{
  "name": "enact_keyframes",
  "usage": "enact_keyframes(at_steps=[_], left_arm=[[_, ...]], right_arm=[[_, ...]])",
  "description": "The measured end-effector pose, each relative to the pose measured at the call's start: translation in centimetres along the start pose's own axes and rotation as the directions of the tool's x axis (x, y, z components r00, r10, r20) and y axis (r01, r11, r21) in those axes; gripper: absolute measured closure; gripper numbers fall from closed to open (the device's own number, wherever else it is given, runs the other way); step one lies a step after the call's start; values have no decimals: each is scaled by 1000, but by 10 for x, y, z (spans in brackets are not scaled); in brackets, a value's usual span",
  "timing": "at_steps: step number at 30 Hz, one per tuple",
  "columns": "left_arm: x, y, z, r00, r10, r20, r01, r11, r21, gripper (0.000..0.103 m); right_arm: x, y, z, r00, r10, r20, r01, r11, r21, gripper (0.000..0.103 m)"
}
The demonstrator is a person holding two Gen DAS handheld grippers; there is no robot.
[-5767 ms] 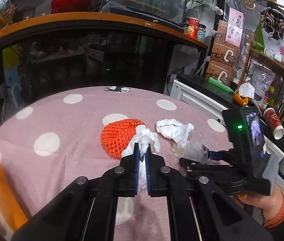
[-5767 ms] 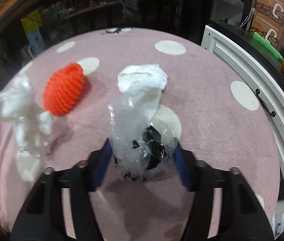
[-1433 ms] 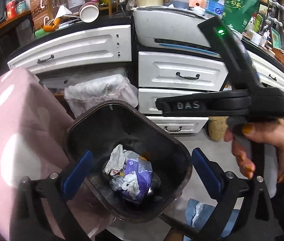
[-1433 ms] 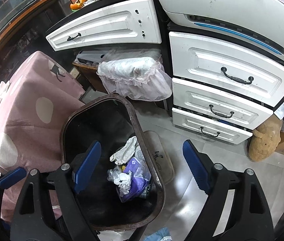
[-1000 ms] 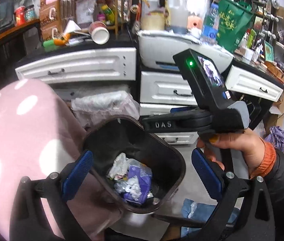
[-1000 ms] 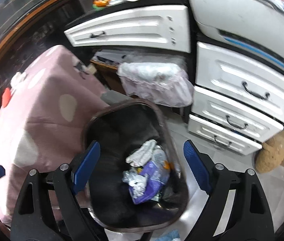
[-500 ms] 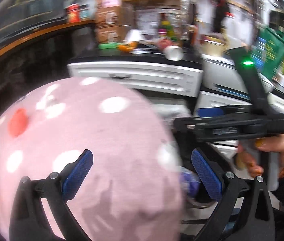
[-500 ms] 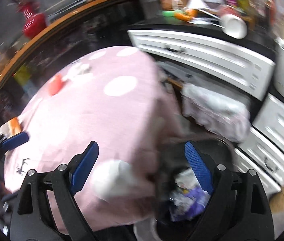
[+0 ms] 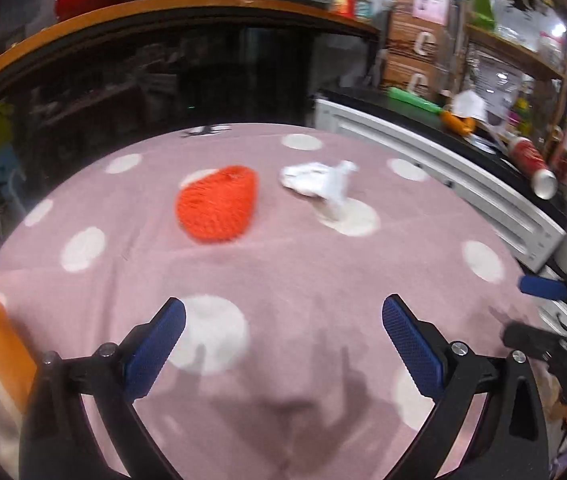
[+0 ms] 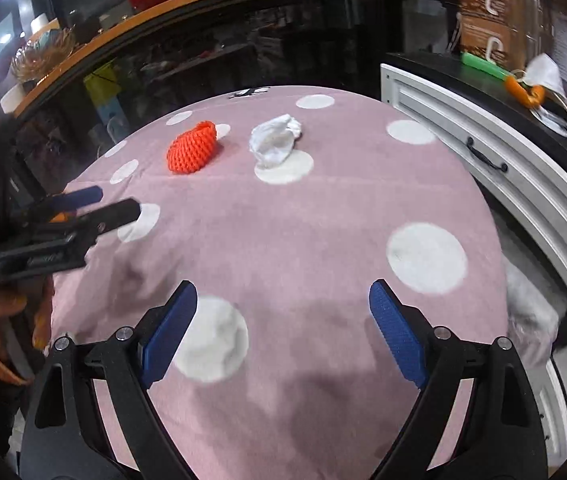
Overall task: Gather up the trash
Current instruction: 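Move both tools back over the table toward the remaining trash, then grasp the orange foam net with the left tool while the right tool grasps the white tissue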
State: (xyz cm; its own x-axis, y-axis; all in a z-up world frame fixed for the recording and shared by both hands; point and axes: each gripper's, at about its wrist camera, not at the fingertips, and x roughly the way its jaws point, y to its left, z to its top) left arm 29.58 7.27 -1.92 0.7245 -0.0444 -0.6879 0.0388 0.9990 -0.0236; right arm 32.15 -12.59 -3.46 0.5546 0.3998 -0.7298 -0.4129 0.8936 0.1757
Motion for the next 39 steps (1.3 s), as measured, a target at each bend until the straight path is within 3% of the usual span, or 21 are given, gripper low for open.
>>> enact_keyframes(at_steps=[7, 13, 14, 16, 17, 19, 21, 23, 24, 27, 29, 30, 31, 34, 39], left_arm=[[75, 33, 43, 995, 55, -82, -58, 998, -28, 6], [113, 40, 61, 987, 98, -126, -99, 995, 0, 9], [117, 43, 62, 987, 104, -126, -105, 994, -2, 13], [122, 52, 61, 988, 71, -138, -78, 996, -51, 46], [122, 56, 60, 989, 61, -134, -71, 995, -74, 50], [113, 62, 57, 995, 45, -89, -55, 992, -117, 77], [105, 65, 56, 998, 39, -59, -47, 989, -141, 79], [96, 66, 58, 998, 54, -22, -56, 987, -150, 80], [93, 67, 59, 998, 60, -3, -60, 985, -160, 80], [88, 69, 65, 998, 60, 29, -54, 982, -180, 80], [90, 67, 66, 997, 69, 35, -62, 984, -169, 80], [90, 66, 67, 997, 74, 38, -67, 984, -166, 80], [91, 66, 68, 996, 74, 39, -67, 984, -167, 81], [90, 64, 68, 996, 72, 42, -64, 984, -165, 81], [80, 54, 64, 996, 71, 52, -63, 988, -144, 81]], right_arm=[[35, 4, 38, 1000, -8, -21, 8, 1000, -14, 16], [70, 3, 70, 999, 16, -50, -16, 1000, 19, 16], [76, 5, 75, 998, 20, -53, -19, 1000, 21, 16], [91, 9, 89, 998, 11, -61, -11, 1000, 4, 16], [99, 11, 94, 998, 5, -65, -5, 1000, -7, 16], [117, 16, 107, 997, -6, -74, 4, 1000, -26, 16], [137, 17, 119, 995, -4, -103, 1, 1000, -25, 17], [152, 18, 128, 993, -7, -119, 5, 1000, -14, 28], [159, 19, 131, 992, -11, -126, 9, 1000, -15, 28], [181, 26, 140, 986, -82, -146, 72, 995, -71, 39], [187, 26, 141, 979, -125, -160, 112, 990, -89, 73], [187, 26, 142, 976, -162, -146, 148, 984, -99, 81], [186, 24, 142, 977, -157, -147, 145, 985, -93, 95], [169, 18, 134, 985, -110, -132, 105, 994, -42, 98], [124, 22, 110, 992, -89, -89, 84, 995, -62, 99]])
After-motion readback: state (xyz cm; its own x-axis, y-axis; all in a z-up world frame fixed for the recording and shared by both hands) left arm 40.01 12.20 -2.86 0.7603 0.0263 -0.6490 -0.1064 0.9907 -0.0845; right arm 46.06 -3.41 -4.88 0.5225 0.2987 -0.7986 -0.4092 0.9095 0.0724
